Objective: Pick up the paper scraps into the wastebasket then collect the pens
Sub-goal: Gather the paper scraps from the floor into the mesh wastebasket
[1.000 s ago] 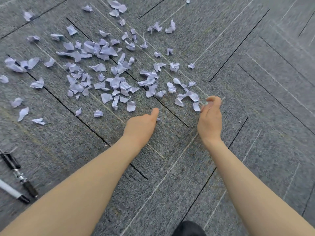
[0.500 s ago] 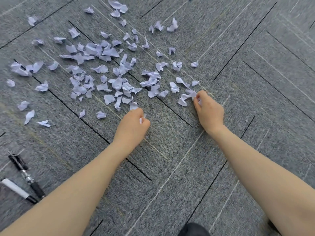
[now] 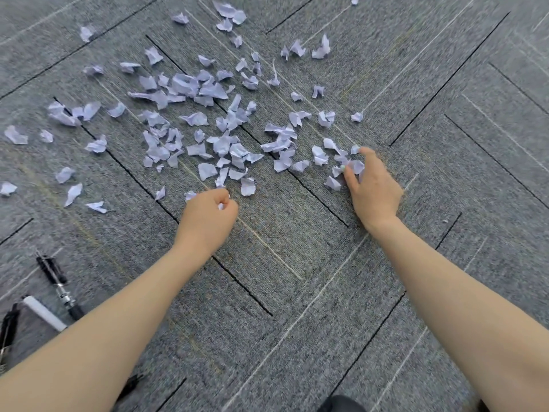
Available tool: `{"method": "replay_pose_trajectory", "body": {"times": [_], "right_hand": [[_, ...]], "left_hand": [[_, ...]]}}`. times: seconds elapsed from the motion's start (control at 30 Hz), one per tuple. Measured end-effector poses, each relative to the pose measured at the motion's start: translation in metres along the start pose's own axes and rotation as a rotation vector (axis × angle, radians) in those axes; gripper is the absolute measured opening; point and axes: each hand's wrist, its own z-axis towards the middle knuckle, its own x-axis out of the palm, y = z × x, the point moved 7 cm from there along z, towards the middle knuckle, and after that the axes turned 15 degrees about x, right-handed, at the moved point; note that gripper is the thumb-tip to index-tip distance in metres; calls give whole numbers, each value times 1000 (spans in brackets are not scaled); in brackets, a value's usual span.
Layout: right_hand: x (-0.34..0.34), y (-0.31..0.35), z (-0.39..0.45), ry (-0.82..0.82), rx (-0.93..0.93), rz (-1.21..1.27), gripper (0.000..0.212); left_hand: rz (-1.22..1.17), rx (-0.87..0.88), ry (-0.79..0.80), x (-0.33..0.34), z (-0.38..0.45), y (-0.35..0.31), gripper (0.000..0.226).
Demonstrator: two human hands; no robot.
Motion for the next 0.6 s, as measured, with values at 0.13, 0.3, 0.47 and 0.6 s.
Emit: {"method": "replay_pose_trajectory", "body": {"times": [0.13,0.3,0.47,0.6], "right_hand": [[-3,5,8,8,-103,26,21],[-3,1,8,82,-39,143,13],[-21,9,-11,126,167,528,10],[-28,43,-41,409,432,937,15]], "left_hand": [[14,-33,-6,5,-3,-1,22],[111,-10,0,4,-4,1,26],[71,-44,47,-1,-11,14,27],[58,-58,141,-15,-11,6,28]]}}
